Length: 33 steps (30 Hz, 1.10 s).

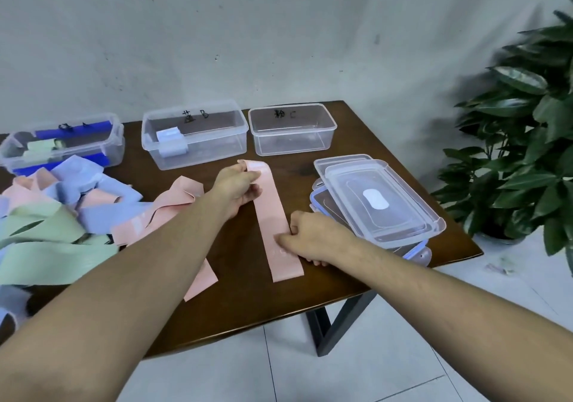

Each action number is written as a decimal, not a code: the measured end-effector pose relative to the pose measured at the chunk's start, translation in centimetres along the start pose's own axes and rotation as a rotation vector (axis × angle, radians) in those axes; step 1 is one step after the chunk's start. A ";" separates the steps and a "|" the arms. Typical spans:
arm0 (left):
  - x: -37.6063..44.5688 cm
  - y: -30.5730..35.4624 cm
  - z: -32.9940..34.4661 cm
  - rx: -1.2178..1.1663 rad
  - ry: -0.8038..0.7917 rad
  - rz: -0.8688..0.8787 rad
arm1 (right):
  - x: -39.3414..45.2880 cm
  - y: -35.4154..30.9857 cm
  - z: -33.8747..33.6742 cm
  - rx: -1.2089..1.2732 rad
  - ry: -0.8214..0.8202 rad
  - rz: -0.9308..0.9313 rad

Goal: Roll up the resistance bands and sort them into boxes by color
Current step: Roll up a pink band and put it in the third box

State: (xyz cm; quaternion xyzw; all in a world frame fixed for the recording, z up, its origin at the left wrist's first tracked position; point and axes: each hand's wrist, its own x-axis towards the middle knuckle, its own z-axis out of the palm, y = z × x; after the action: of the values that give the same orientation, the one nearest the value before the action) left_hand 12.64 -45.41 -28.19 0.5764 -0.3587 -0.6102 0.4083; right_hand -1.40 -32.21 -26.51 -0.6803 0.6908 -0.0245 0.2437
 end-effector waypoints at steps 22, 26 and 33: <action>-0.1 0.8 -2.2 0.062 -0.140 0.132 | -3.0 2.5 3.4 -0.262 0.263 -0.514; -2.5 0.0 -2.1 0.275 -0.144 0.222 | -3.5 3.1 3.5 -0.120 0.284 -0.523; -8.3 -3.8 -2.4 0.667 -0.221 0.547 | -3.9 5.1 3.0 -0.033 0.182 -0.584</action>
State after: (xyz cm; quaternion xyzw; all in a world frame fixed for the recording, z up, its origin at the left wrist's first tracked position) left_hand 14.71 -36.17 -28.45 0.4920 -0.7165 -0.3887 0.3057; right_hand -5.23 -27.25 -29.85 -0.8490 0.4853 -0.1430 0.1524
